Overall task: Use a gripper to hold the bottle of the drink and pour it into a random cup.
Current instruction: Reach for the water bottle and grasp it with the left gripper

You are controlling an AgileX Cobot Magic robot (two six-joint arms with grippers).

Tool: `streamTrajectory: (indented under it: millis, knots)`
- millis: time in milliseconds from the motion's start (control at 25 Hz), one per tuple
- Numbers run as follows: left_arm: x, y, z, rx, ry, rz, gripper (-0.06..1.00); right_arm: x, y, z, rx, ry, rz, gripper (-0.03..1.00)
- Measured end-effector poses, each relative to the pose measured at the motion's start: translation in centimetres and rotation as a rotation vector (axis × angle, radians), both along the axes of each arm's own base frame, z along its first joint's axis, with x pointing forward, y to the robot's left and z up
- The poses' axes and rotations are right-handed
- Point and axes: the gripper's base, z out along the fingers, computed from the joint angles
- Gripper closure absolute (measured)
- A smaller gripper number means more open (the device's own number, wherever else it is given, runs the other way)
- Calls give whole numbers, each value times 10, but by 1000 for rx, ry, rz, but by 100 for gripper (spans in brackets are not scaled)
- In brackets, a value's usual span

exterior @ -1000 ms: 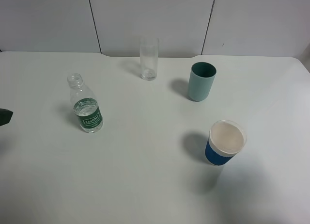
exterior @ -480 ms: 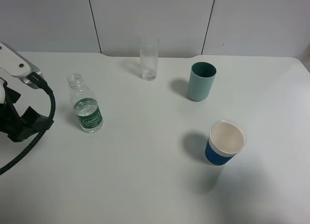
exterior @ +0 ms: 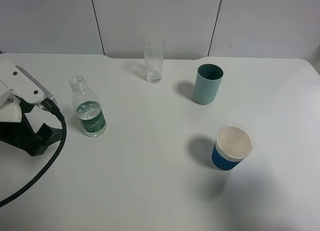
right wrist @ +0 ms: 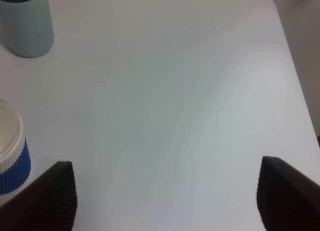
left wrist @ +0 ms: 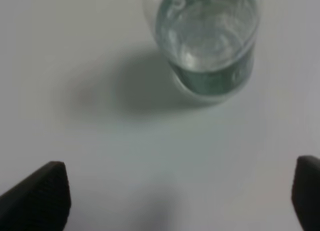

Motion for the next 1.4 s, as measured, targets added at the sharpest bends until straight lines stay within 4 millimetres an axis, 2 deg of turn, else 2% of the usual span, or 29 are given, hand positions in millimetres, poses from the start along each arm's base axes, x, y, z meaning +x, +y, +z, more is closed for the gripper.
streamTrajectory:
  millis: [240,640,920,1400]
  knots:
    - [3,-1,0,-82,-32,57,7,0,0,0,0,0,0,23]
    - [-1,-2,-23,-181,-118,80,7,0,0,0,0,0,0,23]
    - [-8,0,-43,-318,-58,199,7,0,0,0,0,0,0,23]
    - [8,-8,-70,-361,-60,205,7,0,0,0,0,0,0,23]
